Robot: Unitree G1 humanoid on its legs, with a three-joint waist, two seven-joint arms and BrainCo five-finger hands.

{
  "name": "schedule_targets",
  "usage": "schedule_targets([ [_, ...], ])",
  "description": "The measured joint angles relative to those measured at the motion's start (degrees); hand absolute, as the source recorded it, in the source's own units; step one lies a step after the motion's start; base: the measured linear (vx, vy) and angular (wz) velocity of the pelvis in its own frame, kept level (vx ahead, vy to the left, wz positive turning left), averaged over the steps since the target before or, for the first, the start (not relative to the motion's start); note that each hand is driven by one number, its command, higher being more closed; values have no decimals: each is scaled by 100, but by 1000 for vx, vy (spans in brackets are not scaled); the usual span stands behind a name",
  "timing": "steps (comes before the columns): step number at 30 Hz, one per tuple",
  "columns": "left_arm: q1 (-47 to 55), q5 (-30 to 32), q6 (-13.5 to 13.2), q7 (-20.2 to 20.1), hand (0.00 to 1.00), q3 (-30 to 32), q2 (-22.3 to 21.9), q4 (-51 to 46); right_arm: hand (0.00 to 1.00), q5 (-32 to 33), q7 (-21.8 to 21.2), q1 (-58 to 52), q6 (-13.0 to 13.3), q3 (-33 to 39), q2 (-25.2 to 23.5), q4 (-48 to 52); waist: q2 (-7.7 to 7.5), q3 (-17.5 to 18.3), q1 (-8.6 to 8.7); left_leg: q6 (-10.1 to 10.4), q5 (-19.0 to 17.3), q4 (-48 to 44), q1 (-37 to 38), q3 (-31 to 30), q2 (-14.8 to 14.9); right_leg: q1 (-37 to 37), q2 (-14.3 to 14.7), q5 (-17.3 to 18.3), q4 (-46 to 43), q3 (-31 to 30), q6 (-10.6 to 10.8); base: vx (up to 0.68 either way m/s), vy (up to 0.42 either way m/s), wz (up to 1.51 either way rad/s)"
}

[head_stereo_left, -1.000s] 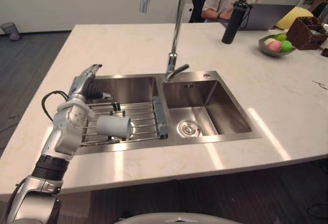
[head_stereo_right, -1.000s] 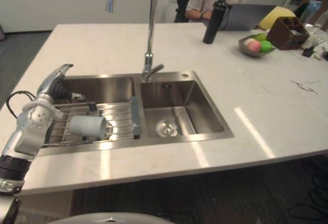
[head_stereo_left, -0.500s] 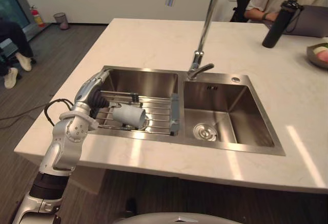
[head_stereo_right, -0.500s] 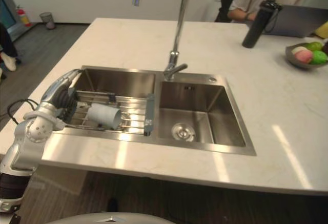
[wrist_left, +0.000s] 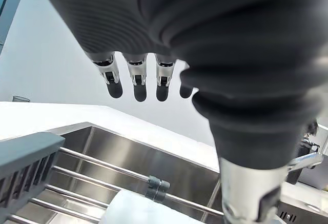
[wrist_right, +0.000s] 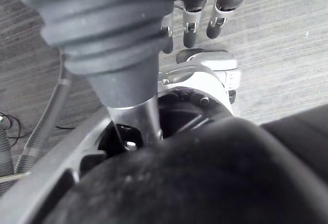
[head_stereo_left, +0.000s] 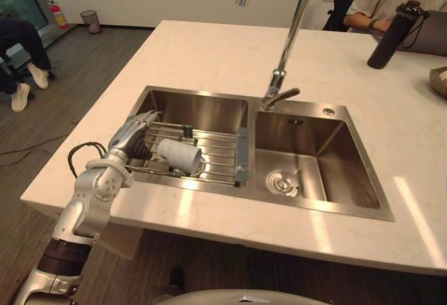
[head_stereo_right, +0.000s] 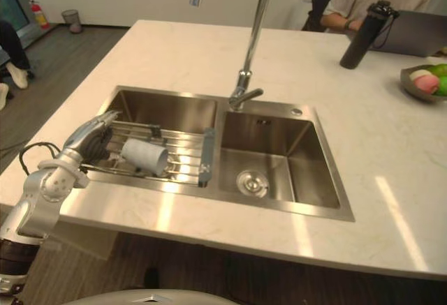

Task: Walk over to the sink, pick up the cup, carry it to the dishwasher, place the cup inside the dishwasher, then close the dishwasher door

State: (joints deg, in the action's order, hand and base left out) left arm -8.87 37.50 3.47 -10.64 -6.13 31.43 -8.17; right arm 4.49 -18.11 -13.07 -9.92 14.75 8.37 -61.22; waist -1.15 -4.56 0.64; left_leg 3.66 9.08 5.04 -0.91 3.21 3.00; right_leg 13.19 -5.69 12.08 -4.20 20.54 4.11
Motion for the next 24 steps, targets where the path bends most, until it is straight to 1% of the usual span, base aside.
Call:
schedule_targets([
  [5,25,123,-158,-2,0,-132,45,66,0,-36,0,44,18,30,-10,-52,-28,-15,8,17,-29,0,19,70,2,1,-2,-3,10,-75,2,16,-37,-8],
  [7,26,224,-201,2,0,-153,68,278,0,-36,-2,46,19,153,-38,-52,-34,-21,14,29,-45,0,51,146,11,11,-4,-2,18,-117,1,14,-41,-11],
  [11,29,334,-201,62,0,-201,183,679,0,-39,-1,54,27,227,-71,-51,-40,-38,94,40,-82,2,114,182,30,58,2,0,55,-159,-2,0,-43,-7],
  [13,29,334,-201,81,0,-202,183,710,0,-39,-2,54,28,234,-74,-51,-42,-40,97,45,-91,3,115,203,34,57,5,0,61,-170,-2,-8,-33,-5],
  [14,29,335,-200,181,0,-204,183,782,0,-40,-2,54,29,235,-74,-51,-42,-41,93,47,-106,3,130,225,35,59,3,0,65,-196,-2,-7,-31,-7],
  [15,29,336,-199,194,0,-204,183,806,0,-40,-2,54,29,236,-74,-51,-42,-41,92,47,-110,3,135,231,35,59,2,0,65,-206,-3,-1,-33,-13],
  [17,29,434,-186,283,0,-204,184,1082,0,-41,-2,54,32,241,-79,-50,-46,-45,90,57,-140,3,174,286,39,69,-6,1,73,-267,-3,3,-27,-13],
  [20,29,531,-176,299,0,-240,184,1316,0,-42,-2,54,101,266,-92,-49,-46,-60,122,61,-152,3,172,290,36,68,-9,1,86,-273,-3,1,-32,-3],
  [24,33,540,-172,330,0,-314,182,1393,0,-40,-4,69,101,371,-117,-49,-51,-84,127,64,-159,3,173,295,36,73,-7,1,94,-275,-4,0,-8,0],
])
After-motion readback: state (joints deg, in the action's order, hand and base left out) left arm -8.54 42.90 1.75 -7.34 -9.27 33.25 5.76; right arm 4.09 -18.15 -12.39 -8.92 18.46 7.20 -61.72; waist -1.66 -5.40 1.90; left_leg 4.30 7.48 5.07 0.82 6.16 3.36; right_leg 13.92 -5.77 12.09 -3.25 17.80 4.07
